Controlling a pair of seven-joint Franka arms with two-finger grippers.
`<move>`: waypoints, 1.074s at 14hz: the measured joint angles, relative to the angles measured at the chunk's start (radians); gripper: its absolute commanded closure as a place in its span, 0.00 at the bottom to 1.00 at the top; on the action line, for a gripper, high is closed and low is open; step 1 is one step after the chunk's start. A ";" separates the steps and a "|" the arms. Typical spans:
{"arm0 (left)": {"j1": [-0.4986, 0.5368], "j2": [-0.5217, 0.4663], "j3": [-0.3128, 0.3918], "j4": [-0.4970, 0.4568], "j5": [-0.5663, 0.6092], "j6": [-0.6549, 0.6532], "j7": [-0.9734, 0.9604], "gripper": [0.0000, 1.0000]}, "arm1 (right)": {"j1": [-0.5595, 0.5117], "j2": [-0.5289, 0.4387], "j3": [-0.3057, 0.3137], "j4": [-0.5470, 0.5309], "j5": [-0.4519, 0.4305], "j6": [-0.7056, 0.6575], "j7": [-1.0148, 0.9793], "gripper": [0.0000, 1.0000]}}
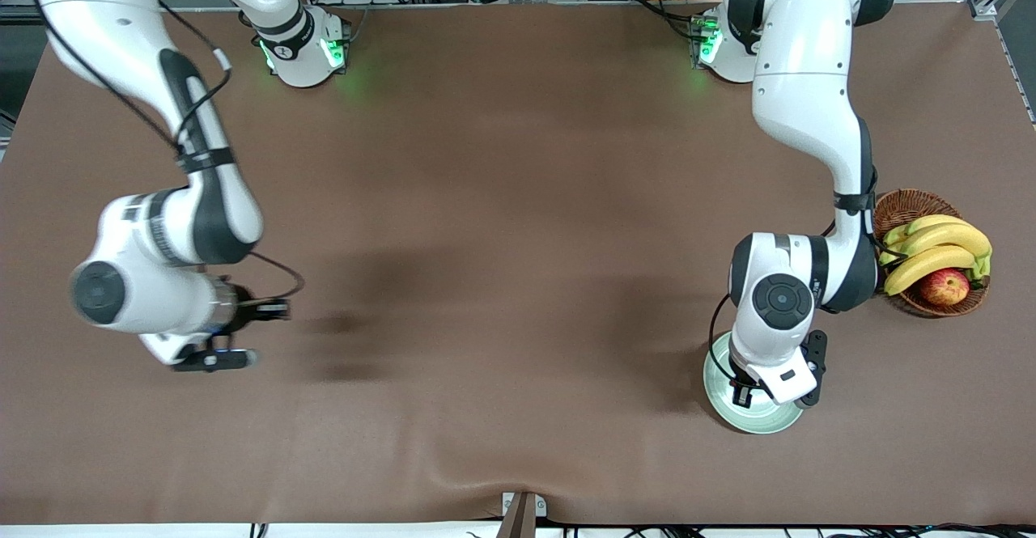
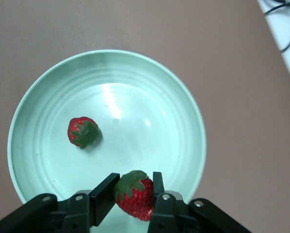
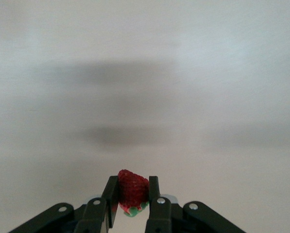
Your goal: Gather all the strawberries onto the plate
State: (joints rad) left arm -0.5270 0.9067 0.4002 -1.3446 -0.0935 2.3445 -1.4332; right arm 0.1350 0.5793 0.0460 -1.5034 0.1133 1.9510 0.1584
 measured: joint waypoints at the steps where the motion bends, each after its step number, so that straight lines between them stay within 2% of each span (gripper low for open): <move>1: -0.002 0.013 -0.003 0.000 0.000 0.000 0.000 0.64 | 0.015 0.001 0.034 0.000 0.005 0.000 0.090 1.00; 2: -0.005 0.025 -0.004 0.000 0.000 0.000 0.000 0.01 | 0.037 0.003 0.056 0.000 0.023 0.000 0.169 1.00; 6: -0.018 0.035 -0.005 0.003 0.000 0.001 0.001 0.00 | 0.162 0.021 0.071 -0.003 0.172 0.022 0.325 1.00; 11: -0.084 -0.001 -0.005 0.014 0.000 -0.013 0.002 0.00 | 0.301 0.109 0.074 -0.009 0.187 0.151 0.358 1.00; 15: -0.183 -0.010 -0.004 0.013 0.000 -0.033 -0.002 0.00 | 0.346 0.151 0.073 -0.009 0.188 0.214 0.360 0.99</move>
State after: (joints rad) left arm -0.7101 0.8966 0.3958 -1.3319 -0.0930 2.3117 -1.4356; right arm 0.4808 0.7302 0.1193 -1.5126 0.3009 2.1649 0.5182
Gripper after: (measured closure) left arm 0.000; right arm 0.709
